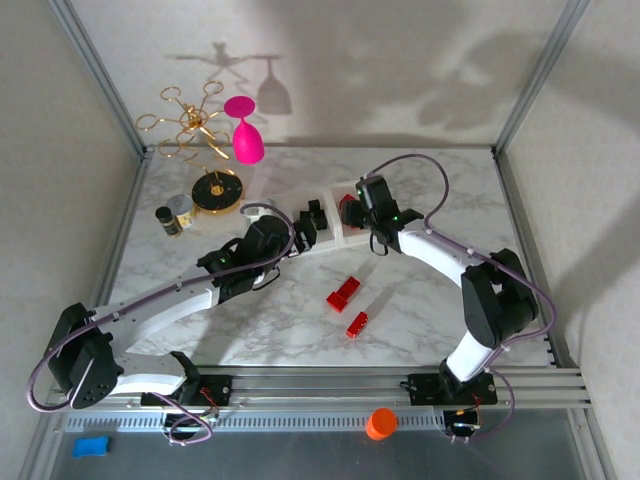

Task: Sort the legos into containers by color
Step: Pick up the lego from the center of the table.

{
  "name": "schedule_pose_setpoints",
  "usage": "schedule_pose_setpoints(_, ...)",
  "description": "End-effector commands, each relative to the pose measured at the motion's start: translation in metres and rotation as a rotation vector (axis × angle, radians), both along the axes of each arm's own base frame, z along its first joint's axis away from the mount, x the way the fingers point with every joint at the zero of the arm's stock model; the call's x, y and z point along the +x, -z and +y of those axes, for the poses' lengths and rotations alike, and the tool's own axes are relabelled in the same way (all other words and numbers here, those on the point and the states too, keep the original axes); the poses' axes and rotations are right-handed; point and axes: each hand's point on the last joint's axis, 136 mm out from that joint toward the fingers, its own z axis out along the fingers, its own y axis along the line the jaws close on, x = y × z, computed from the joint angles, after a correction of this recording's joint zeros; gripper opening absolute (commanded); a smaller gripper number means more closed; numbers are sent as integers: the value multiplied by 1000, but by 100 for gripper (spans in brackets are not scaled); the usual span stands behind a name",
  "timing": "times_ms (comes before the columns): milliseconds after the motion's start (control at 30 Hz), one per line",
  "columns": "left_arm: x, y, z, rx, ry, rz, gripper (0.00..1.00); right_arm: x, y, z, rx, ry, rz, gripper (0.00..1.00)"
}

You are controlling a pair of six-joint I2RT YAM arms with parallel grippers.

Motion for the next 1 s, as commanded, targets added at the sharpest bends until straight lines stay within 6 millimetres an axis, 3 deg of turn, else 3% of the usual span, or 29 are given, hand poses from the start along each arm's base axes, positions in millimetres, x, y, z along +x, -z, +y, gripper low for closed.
schedule_pose_setpoints(0, -12, 8, 0, 3, 24, 11, 100, -33, 16, -1, -18, -7, 75, 66)
schedule_pose_setpoints(467, -30, 30, 5, 0, 18, 50, 100, -110, 65, 4, 47, 68, 221, 76)
schedule_pose_setpoints(667, -30, 33, 4, 5, 12, 60, 100, -123, 79, 4, 49, 117, 258, 79)
schedule_pose_setpoints(967, -30, 39, 5, 15, 6, 70, 100, -146, 110, 3, 27, 134, 334, 68)
